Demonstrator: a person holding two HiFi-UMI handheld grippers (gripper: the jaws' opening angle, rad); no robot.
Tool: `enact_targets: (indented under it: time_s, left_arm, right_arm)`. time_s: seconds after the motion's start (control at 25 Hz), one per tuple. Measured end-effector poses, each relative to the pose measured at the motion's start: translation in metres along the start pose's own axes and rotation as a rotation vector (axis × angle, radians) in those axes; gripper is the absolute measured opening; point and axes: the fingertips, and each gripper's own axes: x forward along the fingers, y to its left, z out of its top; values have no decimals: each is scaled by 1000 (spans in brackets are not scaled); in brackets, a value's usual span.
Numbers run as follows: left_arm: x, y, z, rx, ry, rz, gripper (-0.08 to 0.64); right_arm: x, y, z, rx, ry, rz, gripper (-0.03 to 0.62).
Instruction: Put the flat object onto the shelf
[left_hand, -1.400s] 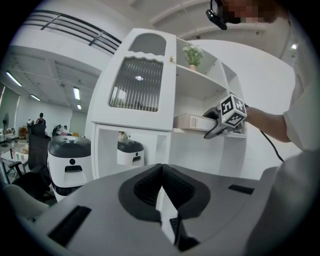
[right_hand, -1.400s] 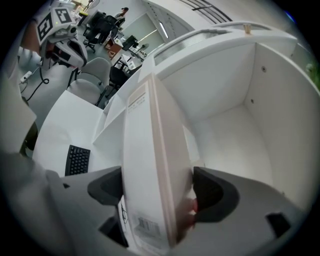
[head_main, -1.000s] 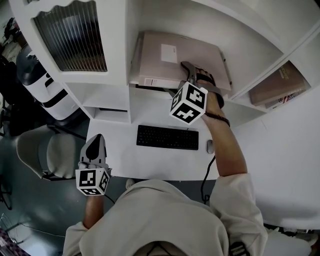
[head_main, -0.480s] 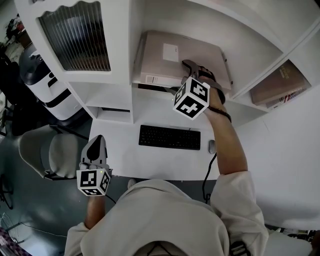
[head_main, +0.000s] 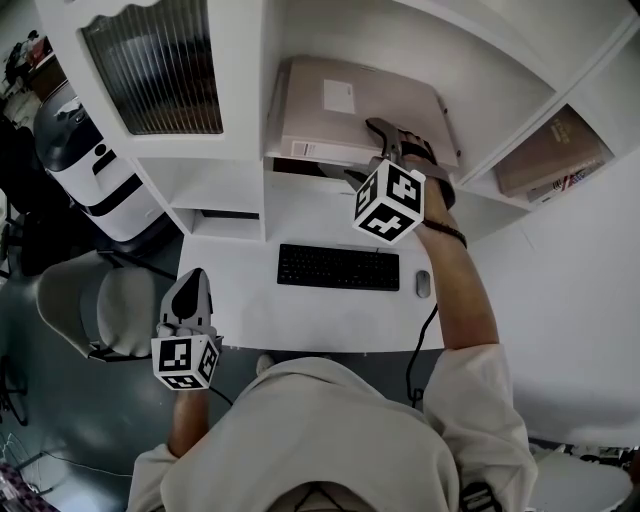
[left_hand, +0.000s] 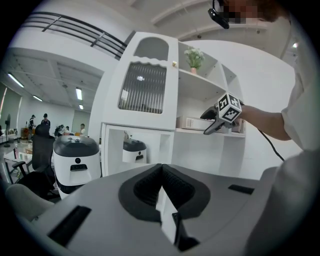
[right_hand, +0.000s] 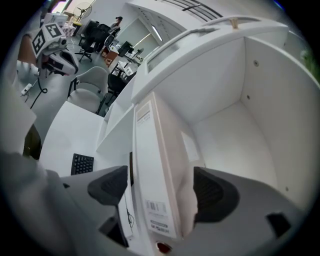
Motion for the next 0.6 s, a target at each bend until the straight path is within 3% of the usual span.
enact_targets:
  time_s: [0.6]
  left_arm:
    - [-5, -23, 6, 28, -11, -77, -8]
  right_arm:
    - [-64, 4, 1, 54, -83, -177, 283]
